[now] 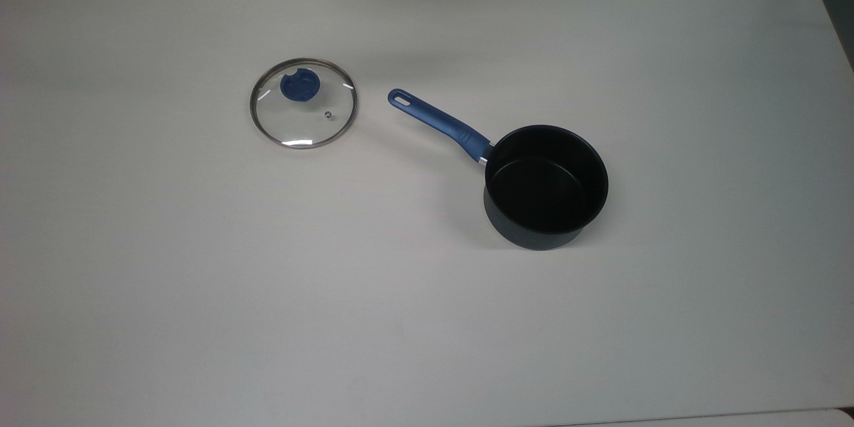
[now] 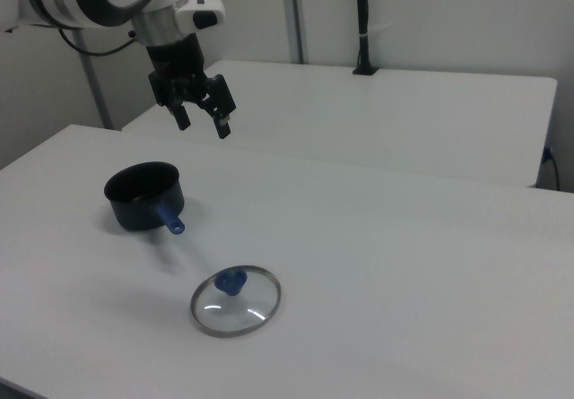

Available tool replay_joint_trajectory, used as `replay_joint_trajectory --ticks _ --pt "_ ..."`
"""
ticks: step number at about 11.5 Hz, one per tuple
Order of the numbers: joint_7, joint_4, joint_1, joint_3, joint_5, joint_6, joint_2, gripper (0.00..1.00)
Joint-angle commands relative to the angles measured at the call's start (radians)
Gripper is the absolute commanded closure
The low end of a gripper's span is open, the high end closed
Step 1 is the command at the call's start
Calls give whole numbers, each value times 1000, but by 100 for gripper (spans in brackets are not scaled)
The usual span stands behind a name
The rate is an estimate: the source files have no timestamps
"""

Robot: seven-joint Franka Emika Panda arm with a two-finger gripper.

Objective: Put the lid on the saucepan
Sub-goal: 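Move the gripper down toward the glass lid's blue knob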

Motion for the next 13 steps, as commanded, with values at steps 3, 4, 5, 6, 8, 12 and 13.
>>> replay_joint_trajectory --ticks 3,4,5,6,8,12,13 --pt "15 2 -1 14 20 -27 -6 0" --pt "15 2 -1 14 20 -35 -6 0" --pt "15 2 -1 14 20 -35 -6 0" --pt "14 2 -1 16 20 -35 -6 0" --pt "6 2 -3 16 20 -36 -6 0" --pt "-290 1 -36 14 19 -113 -16 0" --pt "-407 -13 -56 8 19 -117 -15 0"
